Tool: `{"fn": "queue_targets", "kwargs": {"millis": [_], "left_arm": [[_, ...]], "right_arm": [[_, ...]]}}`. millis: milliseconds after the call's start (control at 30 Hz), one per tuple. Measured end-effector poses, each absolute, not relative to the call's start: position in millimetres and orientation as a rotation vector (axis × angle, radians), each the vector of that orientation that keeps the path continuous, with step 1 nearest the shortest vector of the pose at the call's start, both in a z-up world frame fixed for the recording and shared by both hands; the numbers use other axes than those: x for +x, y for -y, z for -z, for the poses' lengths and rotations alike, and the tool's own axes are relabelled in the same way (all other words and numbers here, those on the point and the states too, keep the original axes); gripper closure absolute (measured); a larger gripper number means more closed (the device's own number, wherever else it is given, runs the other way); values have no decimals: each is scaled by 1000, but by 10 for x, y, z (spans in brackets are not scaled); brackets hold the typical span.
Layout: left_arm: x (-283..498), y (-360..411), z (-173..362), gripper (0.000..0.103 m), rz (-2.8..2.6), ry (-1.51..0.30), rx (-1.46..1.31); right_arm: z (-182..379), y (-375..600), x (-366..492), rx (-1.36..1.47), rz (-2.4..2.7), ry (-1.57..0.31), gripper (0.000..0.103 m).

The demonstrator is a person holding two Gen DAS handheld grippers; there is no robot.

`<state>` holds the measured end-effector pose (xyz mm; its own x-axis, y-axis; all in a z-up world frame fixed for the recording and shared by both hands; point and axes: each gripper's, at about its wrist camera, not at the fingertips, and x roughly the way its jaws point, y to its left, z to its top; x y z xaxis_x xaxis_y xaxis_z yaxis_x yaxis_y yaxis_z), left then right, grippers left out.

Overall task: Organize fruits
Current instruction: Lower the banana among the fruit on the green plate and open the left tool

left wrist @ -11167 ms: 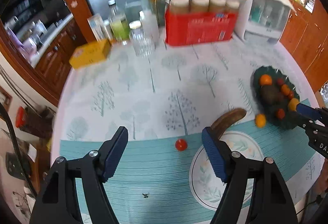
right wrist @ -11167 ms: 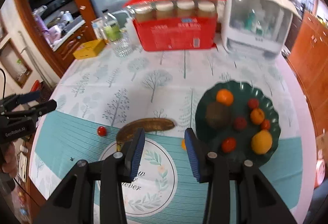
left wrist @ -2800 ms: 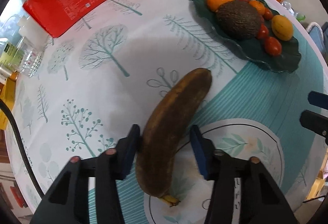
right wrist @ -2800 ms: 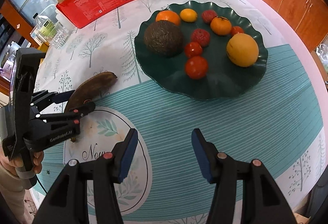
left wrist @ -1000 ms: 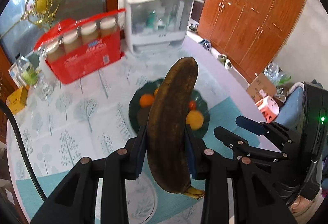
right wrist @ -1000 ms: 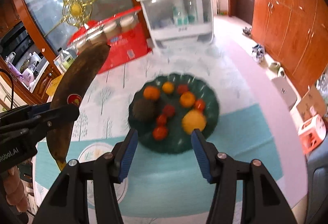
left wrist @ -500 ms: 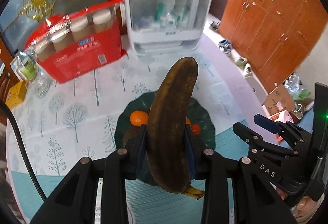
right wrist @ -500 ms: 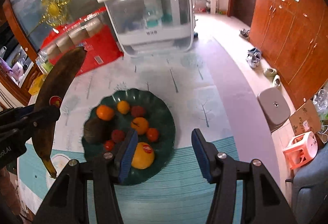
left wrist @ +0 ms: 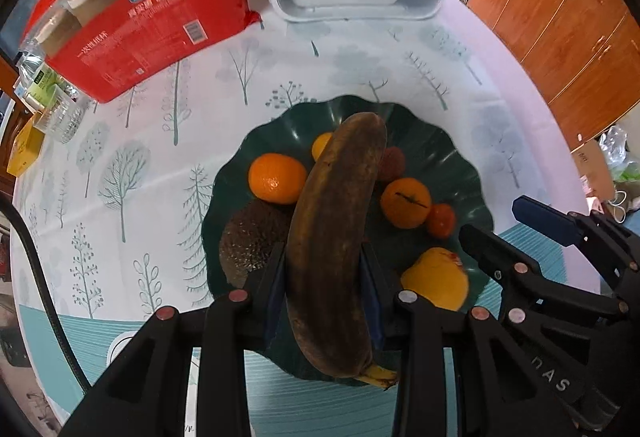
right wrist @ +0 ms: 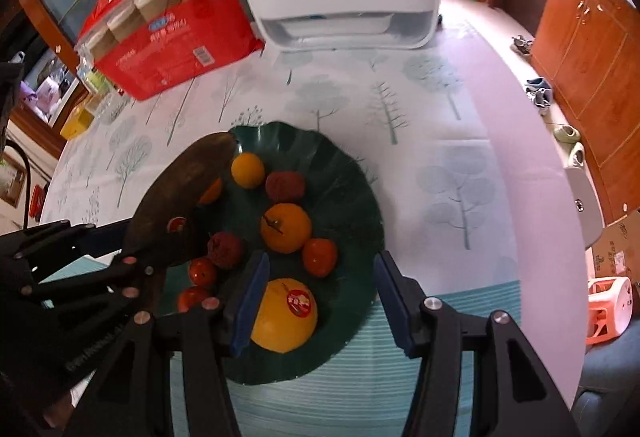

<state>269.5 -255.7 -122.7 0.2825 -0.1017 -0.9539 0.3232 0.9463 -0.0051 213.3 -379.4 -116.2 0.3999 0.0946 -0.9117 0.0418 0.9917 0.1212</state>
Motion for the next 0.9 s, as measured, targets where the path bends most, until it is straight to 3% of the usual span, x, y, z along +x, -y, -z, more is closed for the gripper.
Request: {"fn": "queue_targets", "kwargs": {"millis": [233,400,467,667,900], "left_arm": [[2727,2559,1304,68,291,-1256,210],[2710,2543,1181,44,271,-1204,232],[2694,2506,1139,39,267,-1196,221],[2593,2404,1036,38,255,-1173,203],[2419,2221,843,28,223,-1132,166]], "right_arm": [[1293,3799,2193,139,-57,-1190,48],[1331,3815,2206,150,-54,-1198,48],[1328,3810,2193,157,-59,-1199,48],[1249,3733,2139,140,-70,-1188,48],[1049,3630,2013,121,-85,-1158,48]]}}
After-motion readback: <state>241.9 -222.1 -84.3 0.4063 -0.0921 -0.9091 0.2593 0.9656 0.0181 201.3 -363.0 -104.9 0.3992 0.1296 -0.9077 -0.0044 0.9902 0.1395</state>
